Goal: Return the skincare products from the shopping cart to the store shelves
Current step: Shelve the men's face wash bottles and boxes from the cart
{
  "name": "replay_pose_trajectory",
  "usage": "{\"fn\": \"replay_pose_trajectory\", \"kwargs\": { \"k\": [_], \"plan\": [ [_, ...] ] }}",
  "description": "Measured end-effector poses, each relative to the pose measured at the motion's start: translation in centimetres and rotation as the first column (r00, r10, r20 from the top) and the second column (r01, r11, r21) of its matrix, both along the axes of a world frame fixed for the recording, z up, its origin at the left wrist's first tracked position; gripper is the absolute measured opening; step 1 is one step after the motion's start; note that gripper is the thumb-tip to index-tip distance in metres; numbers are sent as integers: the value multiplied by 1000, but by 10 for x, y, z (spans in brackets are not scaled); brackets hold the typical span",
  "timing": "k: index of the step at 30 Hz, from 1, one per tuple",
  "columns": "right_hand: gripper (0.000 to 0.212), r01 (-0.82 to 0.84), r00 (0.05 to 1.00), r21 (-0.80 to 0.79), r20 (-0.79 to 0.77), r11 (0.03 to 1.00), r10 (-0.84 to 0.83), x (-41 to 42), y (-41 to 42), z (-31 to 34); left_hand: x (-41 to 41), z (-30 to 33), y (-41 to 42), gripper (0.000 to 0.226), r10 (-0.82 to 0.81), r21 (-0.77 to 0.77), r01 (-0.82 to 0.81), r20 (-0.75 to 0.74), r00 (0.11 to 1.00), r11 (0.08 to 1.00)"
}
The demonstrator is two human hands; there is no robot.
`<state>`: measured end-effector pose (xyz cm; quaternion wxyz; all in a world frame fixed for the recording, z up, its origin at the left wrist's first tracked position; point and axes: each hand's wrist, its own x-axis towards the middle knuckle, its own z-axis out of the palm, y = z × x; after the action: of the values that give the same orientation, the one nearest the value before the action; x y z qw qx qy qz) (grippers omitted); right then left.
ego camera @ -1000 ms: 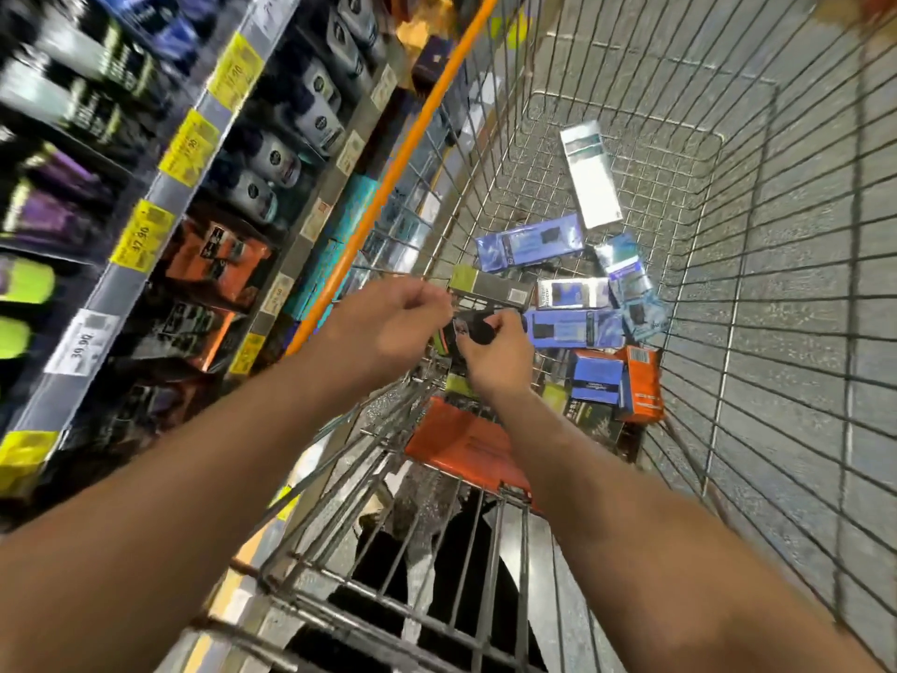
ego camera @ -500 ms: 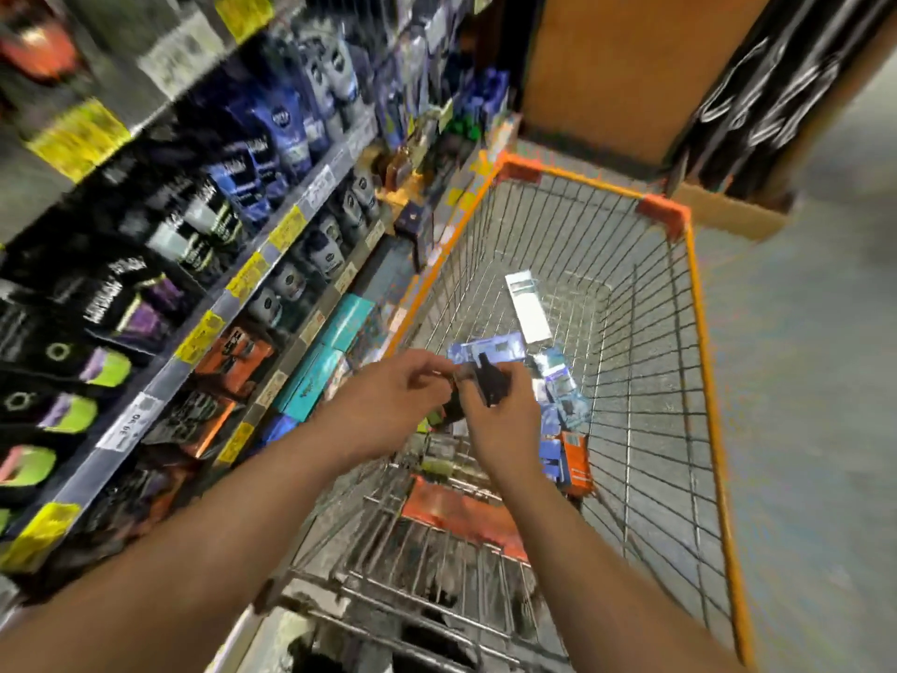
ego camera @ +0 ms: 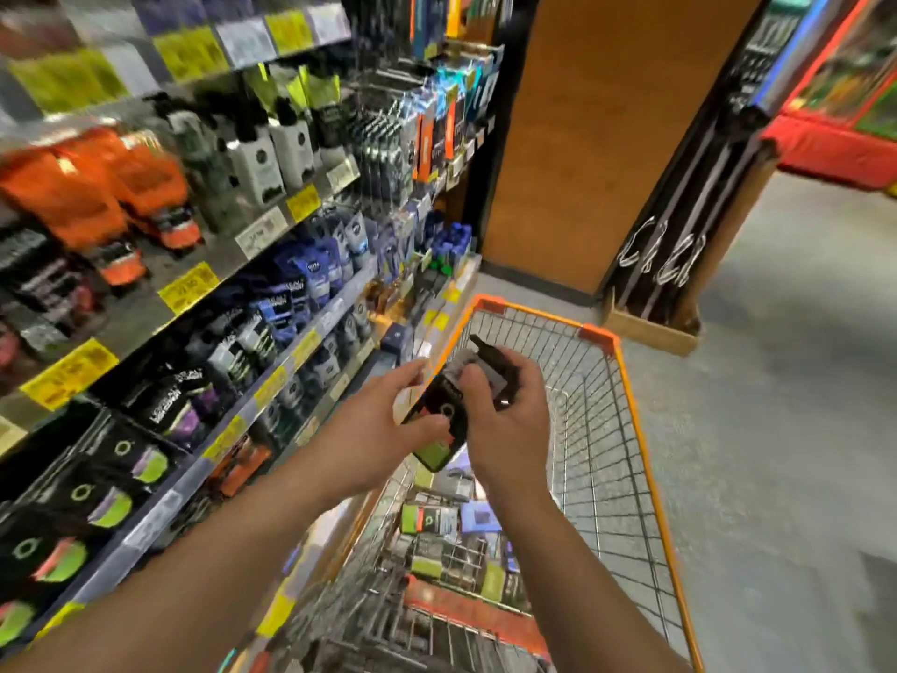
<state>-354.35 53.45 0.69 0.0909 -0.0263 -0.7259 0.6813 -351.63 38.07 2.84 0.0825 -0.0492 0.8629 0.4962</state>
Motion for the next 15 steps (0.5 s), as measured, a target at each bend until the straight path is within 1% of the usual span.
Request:
{"fn": "replay_pose_trajectory", "kwargs": {
  "k": [3,9,11,15],
  "plan": [
    [23,-58,997,-21,-58,998,57,3,-17,30,8,25,-13,71,-8,61,11,-46,999,998],
    [26,-176,976,-34,-134,984,170,9,-50,78,26,65,-44,23,-34,42,38,-83,996,998],
    [29,-210,967,-32,-155,977,203,11,-60,89,34,77,-53,21,-24,49,29,-95,995,998],
    [42,-284,942,-4,-187,959,279,19,-83,110,52,96,-69,26,61,111,-48,-111,992,993]
  ]
}}
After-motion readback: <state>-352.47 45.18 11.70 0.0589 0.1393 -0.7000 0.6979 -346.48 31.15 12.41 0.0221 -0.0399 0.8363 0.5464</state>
